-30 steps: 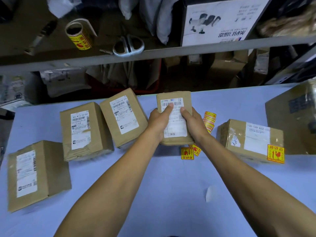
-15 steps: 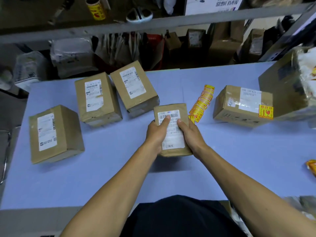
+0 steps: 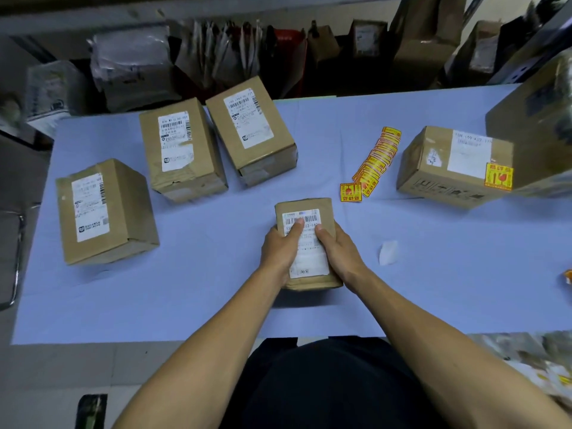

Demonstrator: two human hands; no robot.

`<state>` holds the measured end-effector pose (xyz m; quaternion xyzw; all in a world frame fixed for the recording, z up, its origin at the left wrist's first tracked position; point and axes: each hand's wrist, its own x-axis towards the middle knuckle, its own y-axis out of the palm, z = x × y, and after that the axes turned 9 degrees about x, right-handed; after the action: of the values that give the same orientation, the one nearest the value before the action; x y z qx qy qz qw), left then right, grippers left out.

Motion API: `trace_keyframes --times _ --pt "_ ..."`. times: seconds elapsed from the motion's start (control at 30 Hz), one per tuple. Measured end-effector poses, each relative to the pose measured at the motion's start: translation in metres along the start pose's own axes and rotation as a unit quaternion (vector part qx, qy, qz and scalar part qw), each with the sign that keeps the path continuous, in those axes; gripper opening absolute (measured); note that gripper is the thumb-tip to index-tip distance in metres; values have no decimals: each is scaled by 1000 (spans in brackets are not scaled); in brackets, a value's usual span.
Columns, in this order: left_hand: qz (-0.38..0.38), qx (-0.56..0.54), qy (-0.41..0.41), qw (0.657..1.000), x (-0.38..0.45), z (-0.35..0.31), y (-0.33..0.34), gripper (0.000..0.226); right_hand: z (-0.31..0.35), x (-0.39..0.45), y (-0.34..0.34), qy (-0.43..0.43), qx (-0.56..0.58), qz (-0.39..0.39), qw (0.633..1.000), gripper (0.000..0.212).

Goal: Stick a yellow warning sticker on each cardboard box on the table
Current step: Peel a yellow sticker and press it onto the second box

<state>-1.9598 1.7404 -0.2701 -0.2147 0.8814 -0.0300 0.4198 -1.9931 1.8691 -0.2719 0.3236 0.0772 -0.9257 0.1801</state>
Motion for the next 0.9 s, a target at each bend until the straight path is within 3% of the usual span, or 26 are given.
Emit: trace_keyframes --times 0.07,0.17,0.27,0.33,0.5,0.77,0.9 --pt "-53 139 69 986 0 3 2 60 3 1 -4 -5 -29 2 1000 37" --pt "-122 367 256 886 -6 6 -1 79 2 4 -17 -15 -71 -28 997 57" --pt "-68 512 351 781 0 7 -4 78 3 15 -36 -50 -166 -85 981 56" --pt "-36 561 351 749 6 7 -4 78 6 25 -46 -64 -219 -114 967 51" --pt "-55 596 341 725 13 9 1 77 16 53 -62 -86 -273 -160 945 43" --pt "-54 608 343 714 15 6 -1 76 27 96 -63 11 -206 -236 949 38" --pt "-54 606 346 714 15 6 -1 75 30 104 -61 43 -184 -247 950 15"
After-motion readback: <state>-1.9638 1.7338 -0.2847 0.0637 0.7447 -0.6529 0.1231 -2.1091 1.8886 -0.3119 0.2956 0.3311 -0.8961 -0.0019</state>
